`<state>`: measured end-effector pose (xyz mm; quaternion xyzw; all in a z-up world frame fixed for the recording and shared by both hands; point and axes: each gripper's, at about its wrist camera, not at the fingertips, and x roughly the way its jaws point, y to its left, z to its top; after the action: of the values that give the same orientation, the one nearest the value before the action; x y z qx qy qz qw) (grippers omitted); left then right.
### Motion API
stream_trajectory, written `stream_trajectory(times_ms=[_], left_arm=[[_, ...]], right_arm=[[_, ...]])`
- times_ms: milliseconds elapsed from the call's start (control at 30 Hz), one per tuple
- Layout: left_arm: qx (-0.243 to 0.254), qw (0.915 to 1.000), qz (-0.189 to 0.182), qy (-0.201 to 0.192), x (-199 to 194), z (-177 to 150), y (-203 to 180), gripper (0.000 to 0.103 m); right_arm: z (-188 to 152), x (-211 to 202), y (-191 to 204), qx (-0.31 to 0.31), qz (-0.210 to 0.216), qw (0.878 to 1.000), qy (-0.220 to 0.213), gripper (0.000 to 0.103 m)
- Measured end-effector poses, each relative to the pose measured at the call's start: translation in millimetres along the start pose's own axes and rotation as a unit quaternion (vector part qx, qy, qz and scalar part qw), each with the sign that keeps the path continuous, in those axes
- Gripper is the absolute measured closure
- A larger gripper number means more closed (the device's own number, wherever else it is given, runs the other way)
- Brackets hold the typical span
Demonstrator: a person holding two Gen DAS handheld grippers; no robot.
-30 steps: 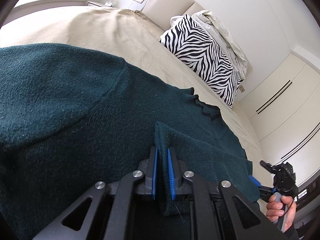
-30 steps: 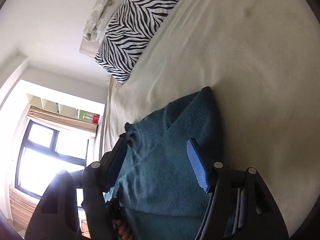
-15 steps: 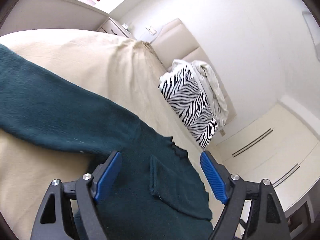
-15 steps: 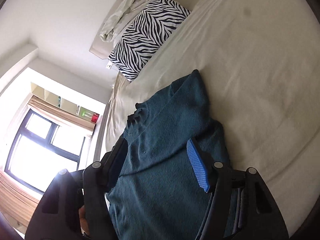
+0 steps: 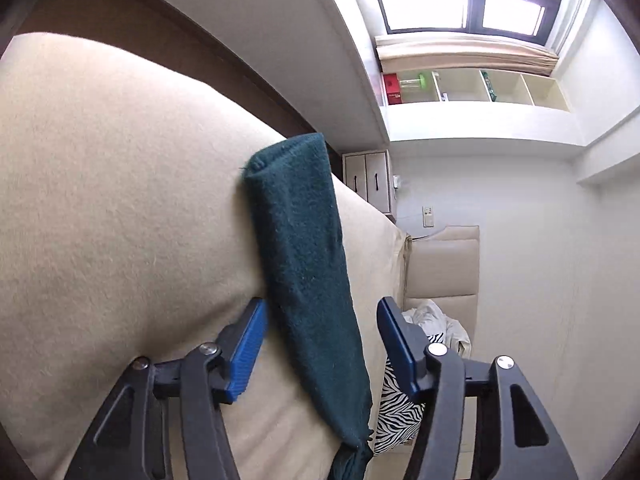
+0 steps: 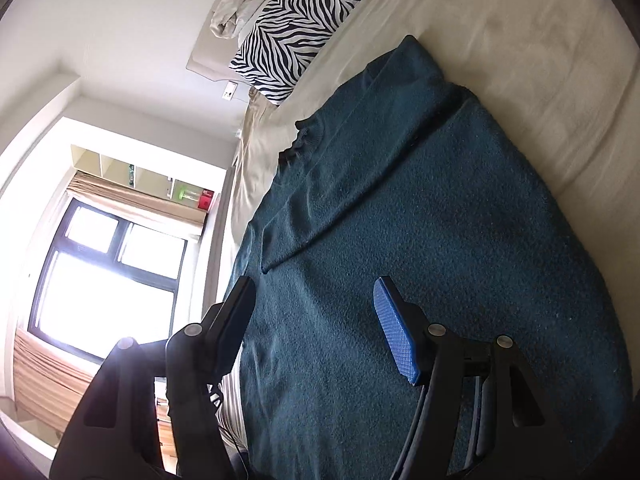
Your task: Fold small clothes
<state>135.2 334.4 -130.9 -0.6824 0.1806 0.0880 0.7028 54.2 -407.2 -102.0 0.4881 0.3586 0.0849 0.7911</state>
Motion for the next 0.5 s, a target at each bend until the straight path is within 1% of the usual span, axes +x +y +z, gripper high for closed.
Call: stream_trajectory(times_ms=[33,67,133,167,200,233,267,300,333,367,400,433,467,500], left_arm=[[-0.005,1.0,0.001,-0.005,5,5,2,0.056],[-0.011,0.9999,0.007,-0.009,10,10,3,0.065],[-0.029,0.9994,0.014,-0.011,20,18,7,0.075],[-0.035,0.9991,0.017,-0.014,23,23,6,0.079],[-0.039,0.9989,0.02,-0.018,25,26,6,0.08],[-0.042,0.9986,0.025,-0.022,28,28,4,0.084],[-0.043,0.9982,0.032,-0.026,31,28,1,0.091],[-0.038,0.9981,0.041,-0.027,33,28,-3,0.094],[-0.024,0.9982,0.049,-0.026,36,26,-10,0.095],[-0.001,0.9984,0.052,-0.023,37,23,-21,0.096],[0.035,0.9976,0.056,-0.02,39,15,-38,0.096],[0.08,0.9949,0.059,-0.015,43,3,-60,0.096],[0.129,0.9898,0.06,-0.007,49,-11,-83,0.096],[0.178,0.982,0.061,0.003,55,-30,-106,0.096]], right_arm=[[-2,0,3,-0.002,0.0,1.0,0.0,0.042],[-5,-1,6,-0.005,0.0,1.0,-0.001,0.042],[-6,-2,10,-0.009,-0.002,1.0,-0.003,0.042],[-6,-3,11,-0.011,-0.005,1.0,-0.003,0.042],[-7,-4,12,-0.013,-0.006,1.0,-0.004,0.042],[-5,-3,11,-0.012,-0.007,1.0,-0.005,0.042],[-4,-3,10,-0.01,-0.005,1.0,-0.006,0.042],[-2,-3,10,-0.008,-0.004,1.0,-0.007,0.042],[-2,-3,9,-0.007,-0.005,1.0,-0.007,0.042],[-2,-3,8,-0.006,-0.005,1.0,-0.007,0.042],[-2,-4,7,-0.007,-0.005,1.0,-0.007,0.042],[-2,-5,6,-0.007,-0.005,1.0,-0.008,0.042],[-2,-4,5,-0.007,-0.005,1.0,-0.008,0.042],[-1,-5,4,-0.006,-0.002,1.0,-0.009,0.042]])
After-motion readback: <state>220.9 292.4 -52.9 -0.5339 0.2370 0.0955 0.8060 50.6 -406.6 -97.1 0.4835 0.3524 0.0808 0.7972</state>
